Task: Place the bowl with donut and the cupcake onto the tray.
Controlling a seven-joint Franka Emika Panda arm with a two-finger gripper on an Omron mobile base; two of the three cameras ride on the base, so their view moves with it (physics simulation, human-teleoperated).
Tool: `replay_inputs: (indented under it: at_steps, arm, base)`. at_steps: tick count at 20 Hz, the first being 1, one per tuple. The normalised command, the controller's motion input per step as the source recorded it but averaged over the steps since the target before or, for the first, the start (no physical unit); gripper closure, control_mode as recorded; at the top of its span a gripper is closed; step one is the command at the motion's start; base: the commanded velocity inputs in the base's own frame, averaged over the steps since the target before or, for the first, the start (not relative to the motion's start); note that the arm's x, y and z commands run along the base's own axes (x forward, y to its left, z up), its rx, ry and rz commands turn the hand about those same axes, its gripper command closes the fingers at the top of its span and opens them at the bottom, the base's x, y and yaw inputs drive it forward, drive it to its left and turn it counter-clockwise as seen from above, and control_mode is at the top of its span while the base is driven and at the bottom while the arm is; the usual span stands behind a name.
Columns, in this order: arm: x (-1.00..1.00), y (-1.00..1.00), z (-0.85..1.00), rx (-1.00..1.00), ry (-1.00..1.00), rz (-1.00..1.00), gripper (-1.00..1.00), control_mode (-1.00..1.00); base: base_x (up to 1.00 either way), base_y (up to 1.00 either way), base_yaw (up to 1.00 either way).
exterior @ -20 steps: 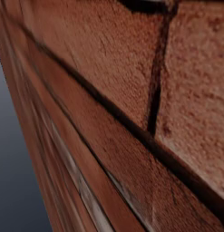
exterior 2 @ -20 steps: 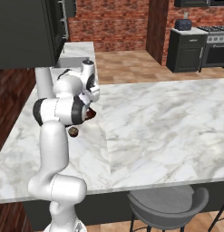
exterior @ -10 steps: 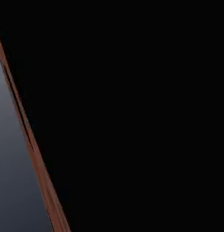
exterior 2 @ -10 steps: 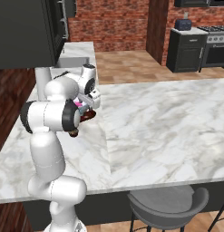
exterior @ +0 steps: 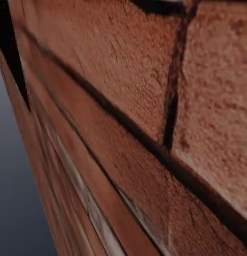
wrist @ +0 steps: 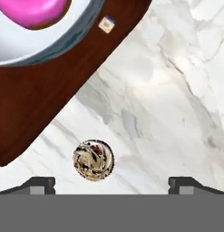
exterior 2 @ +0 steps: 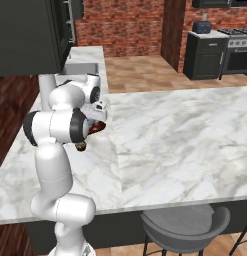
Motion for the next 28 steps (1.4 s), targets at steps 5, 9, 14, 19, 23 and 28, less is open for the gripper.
replay_inputs:
  at_steps: [5,9,14,19,23,28]
  arm:
    - [-0.08,0.04,0.00,-0.07,0.00,0.42,-1.00,-1.00]
    - [-0.37,0.12,-0.18,0.00,-0.06,0.10,-1.00,-1.00]
    - [-0.18,0.30,-0.73,0.01,-0.01,0.06,-1.00,-1.00]
    - [-0.18,0.09,-0.22,0.05,-0.07,0.07,-1.00,-1.00]
    - [-0.08,0.00,-0.11,0.00,-0.02,0.04,-1.00,-1.00]
    - [0.00,0.00,-0.42,0.00,-0.02,0.04,-1.00,-1.00]
  base:
    - [0.00,0.00,0.00]
    - [0.00,0.00,0.00]
    - [0.00,0.00,0.00]
    - [0.00,0.00,0.00]
    - [0.00,0.00,0.00]
    - [0.00,0.00,0.00]
